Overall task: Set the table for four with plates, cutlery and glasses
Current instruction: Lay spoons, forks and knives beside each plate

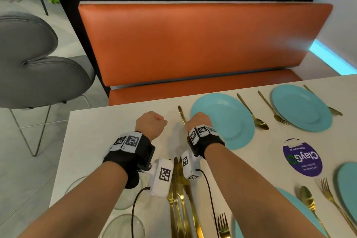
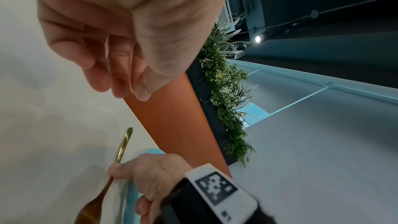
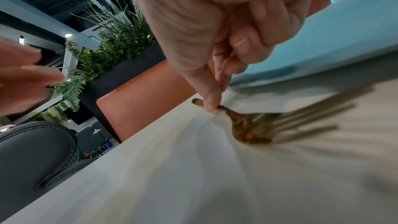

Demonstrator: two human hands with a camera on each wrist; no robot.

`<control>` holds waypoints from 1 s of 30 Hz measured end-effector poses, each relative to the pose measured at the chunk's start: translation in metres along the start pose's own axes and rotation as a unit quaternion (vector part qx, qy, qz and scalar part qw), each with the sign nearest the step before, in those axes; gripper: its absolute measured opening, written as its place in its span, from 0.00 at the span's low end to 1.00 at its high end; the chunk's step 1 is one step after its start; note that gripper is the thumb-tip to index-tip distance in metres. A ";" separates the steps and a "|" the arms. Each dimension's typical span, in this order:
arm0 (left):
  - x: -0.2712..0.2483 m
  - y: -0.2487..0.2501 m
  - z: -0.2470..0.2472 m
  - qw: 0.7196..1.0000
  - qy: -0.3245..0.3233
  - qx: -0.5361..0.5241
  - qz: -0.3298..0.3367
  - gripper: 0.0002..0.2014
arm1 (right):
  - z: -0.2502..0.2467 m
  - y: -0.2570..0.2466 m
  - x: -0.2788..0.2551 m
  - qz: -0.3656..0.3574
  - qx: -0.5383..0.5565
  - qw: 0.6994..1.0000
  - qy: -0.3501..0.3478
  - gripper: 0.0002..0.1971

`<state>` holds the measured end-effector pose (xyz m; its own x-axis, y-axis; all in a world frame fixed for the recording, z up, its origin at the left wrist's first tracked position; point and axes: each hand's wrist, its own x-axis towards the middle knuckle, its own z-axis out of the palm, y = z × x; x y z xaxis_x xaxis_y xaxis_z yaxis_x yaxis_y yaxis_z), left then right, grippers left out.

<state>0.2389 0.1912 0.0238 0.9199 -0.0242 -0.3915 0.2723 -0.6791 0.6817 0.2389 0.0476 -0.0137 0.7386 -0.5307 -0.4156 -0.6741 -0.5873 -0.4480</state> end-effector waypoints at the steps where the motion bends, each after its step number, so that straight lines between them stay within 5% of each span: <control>1: 0.000 0.000 0.001 1.000 0.000 0.000 0.000 0.12 | -0.001 0.000 0.003 0.002 0.000 1.000 0.000 0.14; 30: -0.017 0.003 0.022 0.999 -0.023 0.047 -0.002 0.13 | -0.030 0.012 -0.001 -0.044 -0.045 0.998 -0.011 0.17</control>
<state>0.2174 0.1738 0.0191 0.9044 -0.0545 -0.4233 0.2453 -0.7451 0.6201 0.2306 0.0230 0.0052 0.7936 -0.4624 -0.3955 -0.6031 -0.6837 -0.4109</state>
